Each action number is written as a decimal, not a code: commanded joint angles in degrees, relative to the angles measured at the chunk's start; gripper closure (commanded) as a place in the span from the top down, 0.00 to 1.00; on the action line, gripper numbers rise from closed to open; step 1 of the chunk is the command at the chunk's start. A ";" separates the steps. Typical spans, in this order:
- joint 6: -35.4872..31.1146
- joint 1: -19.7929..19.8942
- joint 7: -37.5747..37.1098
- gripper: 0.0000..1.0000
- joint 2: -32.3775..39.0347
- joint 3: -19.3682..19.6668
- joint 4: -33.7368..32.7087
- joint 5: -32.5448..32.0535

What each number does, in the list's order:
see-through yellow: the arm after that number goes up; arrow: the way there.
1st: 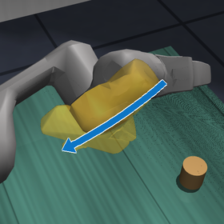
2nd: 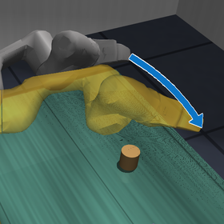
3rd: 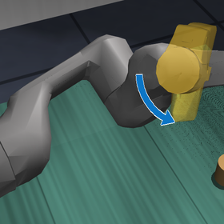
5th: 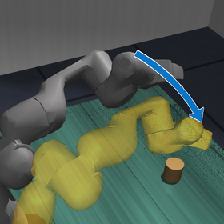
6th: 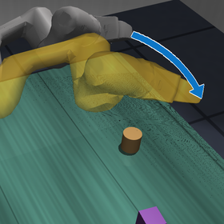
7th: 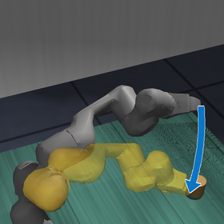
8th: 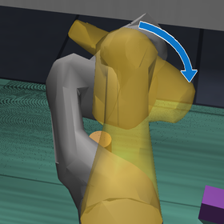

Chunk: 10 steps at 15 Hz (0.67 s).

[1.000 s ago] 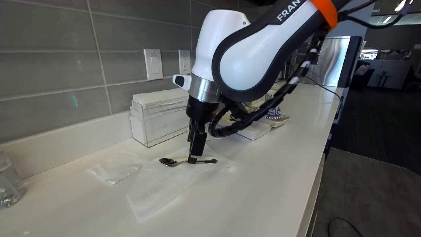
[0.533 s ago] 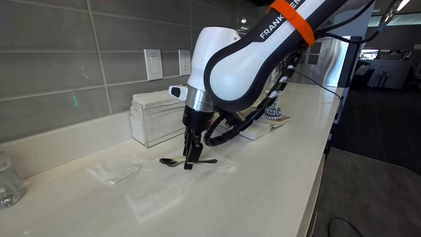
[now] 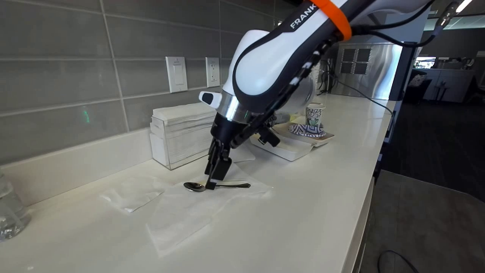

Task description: Pick up this phone get some of the objects from the disposable plate and put them in the bowl

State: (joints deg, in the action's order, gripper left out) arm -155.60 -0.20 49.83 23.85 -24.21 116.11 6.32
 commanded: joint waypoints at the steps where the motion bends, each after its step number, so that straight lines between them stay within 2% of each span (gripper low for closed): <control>1: -1.95 6.44 9.85 0.62 -0.78 -6.13 2.50 9.54; 4: -1.87 10.33 17.62 0.64 -0.45 -9.53 3.26 17.77; 8: -1.29 14.12 27.46 0.57 -0.57 -12.45 4.75 27.53; 10: -0.99 14.88 31.21 0.54 -1.03 -12.67 5.45 31.25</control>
State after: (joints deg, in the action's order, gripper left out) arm -156.08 12.55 75.07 23.73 -35.21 119.48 31.88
